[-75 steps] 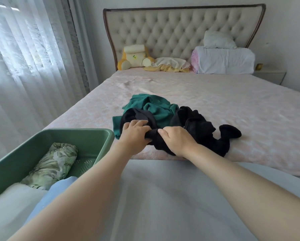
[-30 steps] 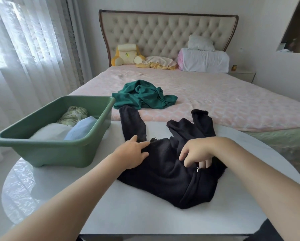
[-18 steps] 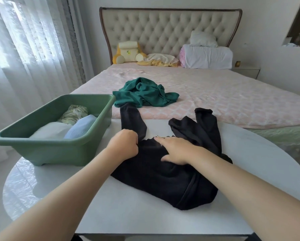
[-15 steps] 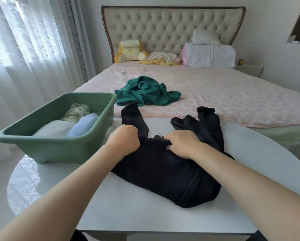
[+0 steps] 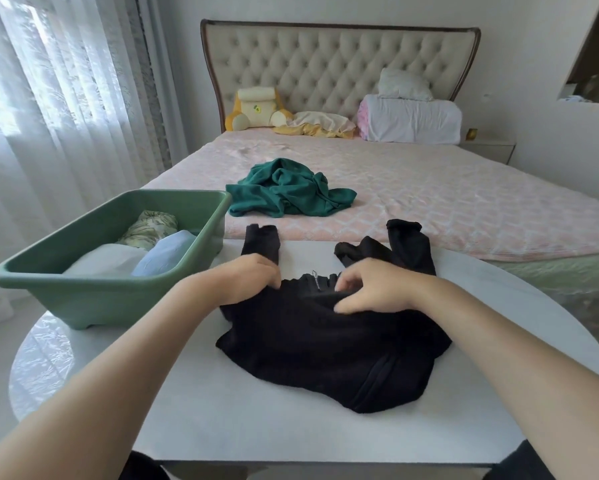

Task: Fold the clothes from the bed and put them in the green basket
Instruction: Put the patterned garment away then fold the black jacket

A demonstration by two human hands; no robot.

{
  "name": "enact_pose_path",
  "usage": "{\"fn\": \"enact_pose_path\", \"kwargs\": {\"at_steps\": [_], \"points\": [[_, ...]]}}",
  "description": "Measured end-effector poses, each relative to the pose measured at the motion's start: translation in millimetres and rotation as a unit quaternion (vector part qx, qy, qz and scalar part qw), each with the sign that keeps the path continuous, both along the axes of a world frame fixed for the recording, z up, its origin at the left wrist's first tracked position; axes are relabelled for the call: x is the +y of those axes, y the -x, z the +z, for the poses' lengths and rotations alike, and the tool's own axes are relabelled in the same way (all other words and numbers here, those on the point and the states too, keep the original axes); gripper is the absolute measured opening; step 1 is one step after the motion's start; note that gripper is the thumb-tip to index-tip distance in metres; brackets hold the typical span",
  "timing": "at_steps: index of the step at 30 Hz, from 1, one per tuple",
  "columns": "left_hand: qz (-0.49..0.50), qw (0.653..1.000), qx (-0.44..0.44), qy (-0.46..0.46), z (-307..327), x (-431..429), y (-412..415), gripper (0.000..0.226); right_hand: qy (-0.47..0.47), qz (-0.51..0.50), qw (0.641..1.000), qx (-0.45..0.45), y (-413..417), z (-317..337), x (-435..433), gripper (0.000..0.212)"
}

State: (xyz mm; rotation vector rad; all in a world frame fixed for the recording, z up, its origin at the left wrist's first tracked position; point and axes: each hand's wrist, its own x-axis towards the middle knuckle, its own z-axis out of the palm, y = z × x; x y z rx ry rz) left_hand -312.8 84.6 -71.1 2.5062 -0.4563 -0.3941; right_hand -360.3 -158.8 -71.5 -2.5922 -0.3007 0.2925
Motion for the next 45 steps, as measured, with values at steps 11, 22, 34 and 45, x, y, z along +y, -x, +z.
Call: {"fn": "enact_pose_path", "kwargs": {"at_steps": [11, 22, 34, 45], "points": [[-0.121, 0.963, -0.116, -0.209, -31, -23, 8, 0.047, 0.067, 0.018, 0.997, -0.036, -4, -9, 11, 0.036], [-0.164, 0.911, 0.058, -0.374, -49, -40, -9, 0.07, 0.159, -0.082, 0.982, 0.065, -36, -39, -42, 0.063], [-0.075, 0.99, -0.081, -0.088, -40, -48, -14, 0.034, 0.105, -0.037, 0.994, 0.012, -19, -32, -59, 0.072], [0.001, 0.96, -0.278, 0.037, -19, -44, -3, 0.038, 0.018, -0.08, 0.962, -0.26, -12, -8, -36, 0.017]]}}
